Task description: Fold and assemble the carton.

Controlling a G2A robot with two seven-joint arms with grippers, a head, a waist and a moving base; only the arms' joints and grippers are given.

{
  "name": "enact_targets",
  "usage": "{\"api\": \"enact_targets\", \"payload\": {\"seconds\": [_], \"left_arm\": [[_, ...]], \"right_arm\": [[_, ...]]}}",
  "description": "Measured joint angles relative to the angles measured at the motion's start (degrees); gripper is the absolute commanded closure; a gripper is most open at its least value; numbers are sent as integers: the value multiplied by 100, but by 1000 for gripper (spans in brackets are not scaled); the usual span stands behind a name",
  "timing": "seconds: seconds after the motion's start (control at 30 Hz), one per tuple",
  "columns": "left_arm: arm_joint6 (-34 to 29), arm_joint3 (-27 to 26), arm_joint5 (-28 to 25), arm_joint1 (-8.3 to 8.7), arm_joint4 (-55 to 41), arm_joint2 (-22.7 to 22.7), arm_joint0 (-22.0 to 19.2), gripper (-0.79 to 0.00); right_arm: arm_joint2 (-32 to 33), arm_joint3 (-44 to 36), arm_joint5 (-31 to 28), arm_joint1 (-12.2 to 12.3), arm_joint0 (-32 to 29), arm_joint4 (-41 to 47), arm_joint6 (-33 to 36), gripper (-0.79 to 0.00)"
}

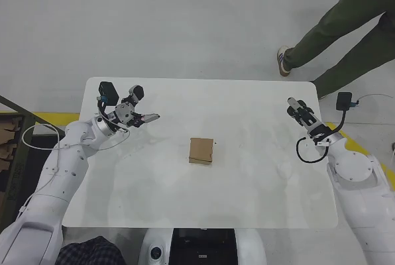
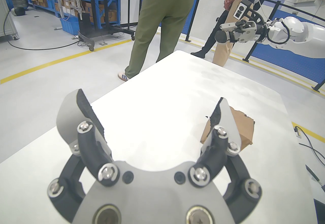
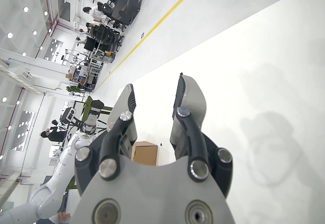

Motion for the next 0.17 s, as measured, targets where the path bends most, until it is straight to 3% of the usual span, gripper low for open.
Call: {"api": "enact_targets", "payload": {"seconds": [0.17], "left_arm": [[0, 0, 0, 0, 0, 0, 0, -784]], "right_arm": [[0, 0, 0, 0, 0, 0, 0, -294]]}}
